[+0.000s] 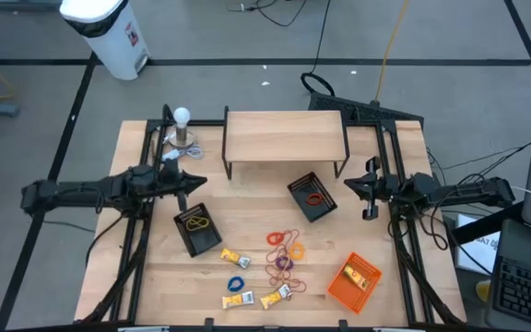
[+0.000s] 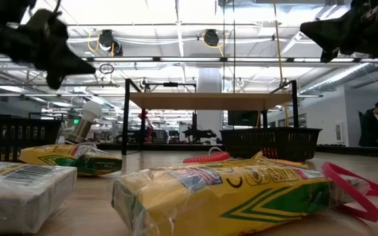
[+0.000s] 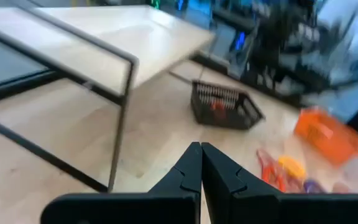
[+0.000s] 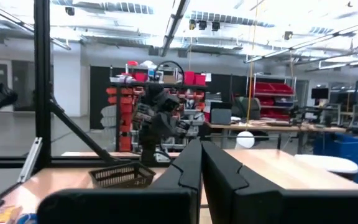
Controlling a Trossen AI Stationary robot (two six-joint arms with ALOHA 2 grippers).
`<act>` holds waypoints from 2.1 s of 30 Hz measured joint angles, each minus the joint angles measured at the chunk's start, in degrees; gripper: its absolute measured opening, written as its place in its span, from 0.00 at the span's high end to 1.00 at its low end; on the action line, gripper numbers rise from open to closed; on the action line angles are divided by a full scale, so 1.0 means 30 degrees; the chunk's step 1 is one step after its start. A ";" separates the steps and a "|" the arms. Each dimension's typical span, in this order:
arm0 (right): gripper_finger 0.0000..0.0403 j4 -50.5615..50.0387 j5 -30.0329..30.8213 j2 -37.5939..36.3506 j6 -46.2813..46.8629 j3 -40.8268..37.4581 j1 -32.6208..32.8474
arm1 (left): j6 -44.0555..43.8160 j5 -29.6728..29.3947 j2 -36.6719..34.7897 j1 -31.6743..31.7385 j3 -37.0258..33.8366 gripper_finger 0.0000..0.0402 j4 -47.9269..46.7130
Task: Pick & Place Office Desk Supplies
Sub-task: Put the yellow rubber band into the left black bin
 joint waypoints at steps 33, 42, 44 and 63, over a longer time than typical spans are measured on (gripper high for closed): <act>0.99 0.1149 0.0539 0.1297 0.0539 -0.0017 0.0007 | 0.4629 0.5041 2.9047 -0.7357 2.0752 0.52 -0.6323; 0.99 0.2075 0.0583 0.2334 0.0822 -0.0017 0.0015 | 0.5696 0.4713 3.0945 -0.8210 2.2053 0.43 -0.5275; 0.99 0.2217 0.0582 0.2576 0.0801 -0.0017 0.0015 | 0.5921 0.4558 3.1319 -0.8301 2.2053 0.43 -0.5079; 0.99 0.2722 0.0643 0.3475 0.0604 -0.0017 0.0015 | 0.6459 0.2983 3.2590 -0.8413 2.2075 0.64 -0.4506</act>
